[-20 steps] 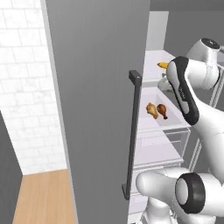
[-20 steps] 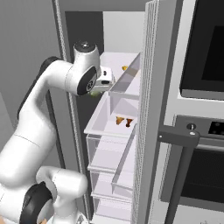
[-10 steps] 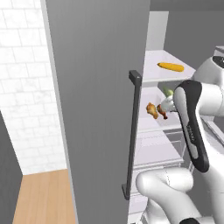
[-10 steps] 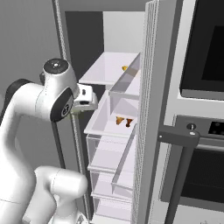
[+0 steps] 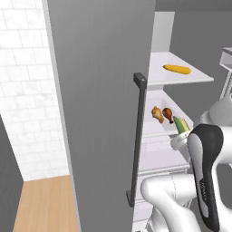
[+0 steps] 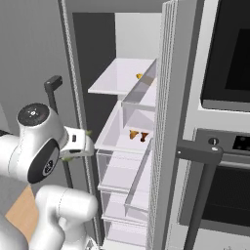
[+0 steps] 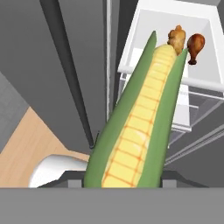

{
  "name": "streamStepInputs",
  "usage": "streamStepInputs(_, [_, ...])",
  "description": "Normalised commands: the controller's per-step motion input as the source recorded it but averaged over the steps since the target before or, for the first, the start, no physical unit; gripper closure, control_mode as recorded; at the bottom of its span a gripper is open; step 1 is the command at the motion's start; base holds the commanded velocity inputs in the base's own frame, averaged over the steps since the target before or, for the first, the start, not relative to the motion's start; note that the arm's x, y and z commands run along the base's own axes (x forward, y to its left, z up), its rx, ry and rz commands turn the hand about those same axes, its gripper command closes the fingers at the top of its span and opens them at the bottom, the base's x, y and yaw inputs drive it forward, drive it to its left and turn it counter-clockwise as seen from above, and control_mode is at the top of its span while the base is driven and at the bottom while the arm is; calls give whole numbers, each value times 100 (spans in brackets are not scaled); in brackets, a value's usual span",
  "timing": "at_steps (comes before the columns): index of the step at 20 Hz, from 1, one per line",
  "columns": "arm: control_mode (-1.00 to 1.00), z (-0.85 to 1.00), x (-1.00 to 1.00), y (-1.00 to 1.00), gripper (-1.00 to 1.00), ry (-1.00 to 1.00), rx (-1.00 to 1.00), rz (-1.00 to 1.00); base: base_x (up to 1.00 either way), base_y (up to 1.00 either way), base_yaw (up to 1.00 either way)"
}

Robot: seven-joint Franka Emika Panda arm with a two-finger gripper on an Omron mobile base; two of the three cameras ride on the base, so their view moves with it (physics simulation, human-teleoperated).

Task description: Place one corn and one chicken drumstick in each tupperware on the nearby counter, to pack two identical lunches.

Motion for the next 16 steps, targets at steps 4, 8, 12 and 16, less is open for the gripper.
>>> streamStepInputs(4, [-100, -9, -9, 0, 100, 0, 0, 0, 0, 0, 0])
streamStepInputs(8, [-100, 0, 0, 0, 100, 0, 0, 0, 0, 0, 0])
streamStepInputs(12, [100, -1, -16, 8, 100, 0, 0, 0, -45, 28, 0])
streamStepInputs(16, [100, 0, 0, 0, 100, 0, 0, 0, -100, 55, -10])
